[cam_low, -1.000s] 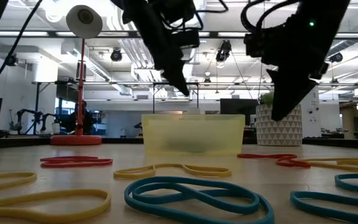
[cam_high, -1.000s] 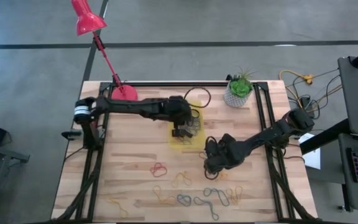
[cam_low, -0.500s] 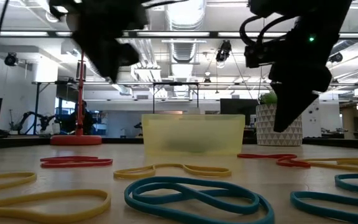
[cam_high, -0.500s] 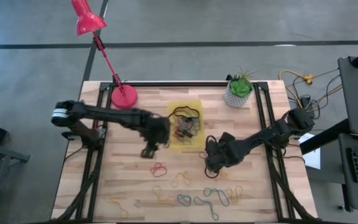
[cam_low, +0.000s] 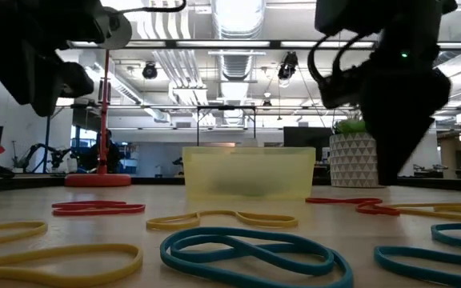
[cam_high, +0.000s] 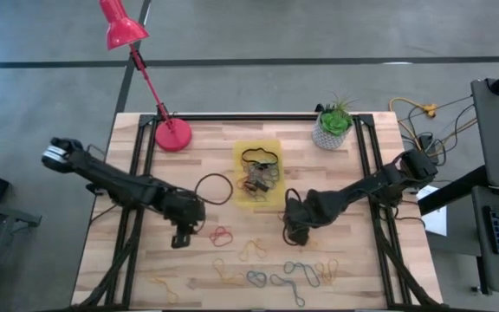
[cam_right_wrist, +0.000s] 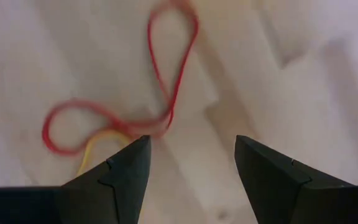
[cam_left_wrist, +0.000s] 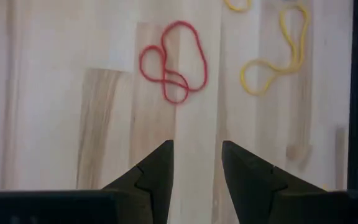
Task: Pick and place rubber bands into bin
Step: Put the yellow rubber band into the yellow bin
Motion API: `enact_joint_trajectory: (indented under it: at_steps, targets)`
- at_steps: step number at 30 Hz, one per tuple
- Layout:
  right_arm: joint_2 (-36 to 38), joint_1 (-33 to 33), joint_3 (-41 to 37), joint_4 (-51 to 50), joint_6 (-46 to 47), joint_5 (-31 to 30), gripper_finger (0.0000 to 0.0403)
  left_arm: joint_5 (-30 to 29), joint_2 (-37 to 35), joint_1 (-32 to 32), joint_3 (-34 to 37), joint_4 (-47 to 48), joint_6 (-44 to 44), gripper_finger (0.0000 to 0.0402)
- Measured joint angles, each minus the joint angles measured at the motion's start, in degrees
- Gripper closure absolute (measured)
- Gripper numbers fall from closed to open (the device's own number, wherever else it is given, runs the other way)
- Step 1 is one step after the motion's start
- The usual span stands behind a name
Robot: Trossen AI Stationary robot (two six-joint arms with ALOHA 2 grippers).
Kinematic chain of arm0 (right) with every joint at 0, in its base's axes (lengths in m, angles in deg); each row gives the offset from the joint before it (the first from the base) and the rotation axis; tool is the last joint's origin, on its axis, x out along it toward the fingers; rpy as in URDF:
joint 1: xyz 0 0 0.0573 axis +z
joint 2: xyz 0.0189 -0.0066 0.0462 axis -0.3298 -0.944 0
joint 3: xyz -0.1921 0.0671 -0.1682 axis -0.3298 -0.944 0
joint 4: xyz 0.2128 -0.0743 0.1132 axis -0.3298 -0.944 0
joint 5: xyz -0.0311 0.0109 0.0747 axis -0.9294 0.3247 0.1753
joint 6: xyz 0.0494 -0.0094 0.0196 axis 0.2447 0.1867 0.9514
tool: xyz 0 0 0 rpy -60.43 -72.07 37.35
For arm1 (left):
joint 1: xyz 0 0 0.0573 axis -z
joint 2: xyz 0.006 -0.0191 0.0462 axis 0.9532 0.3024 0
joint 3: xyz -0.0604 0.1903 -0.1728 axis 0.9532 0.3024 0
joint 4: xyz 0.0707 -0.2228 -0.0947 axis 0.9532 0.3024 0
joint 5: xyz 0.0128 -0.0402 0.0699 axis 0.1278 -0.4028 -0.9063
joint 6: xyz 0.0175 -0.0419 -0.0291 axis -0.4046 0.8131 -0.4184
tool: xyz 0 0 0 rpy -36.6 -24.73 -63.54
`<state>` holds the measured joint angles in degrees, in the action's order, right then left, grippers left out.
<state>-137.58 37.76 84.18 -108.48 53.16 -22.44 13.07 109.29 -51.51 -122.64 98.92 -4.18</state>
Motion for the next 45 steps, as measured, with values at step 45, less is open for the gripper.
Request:
enact_joint_trajectory:
  at_steps: [45]
  targets:
    - [0.24,10.47,-11.67,13.6,7.66,-5.31,0.0333,-11.03,3.08,1.0,1.34,-2.01,-0.61,0.0281]
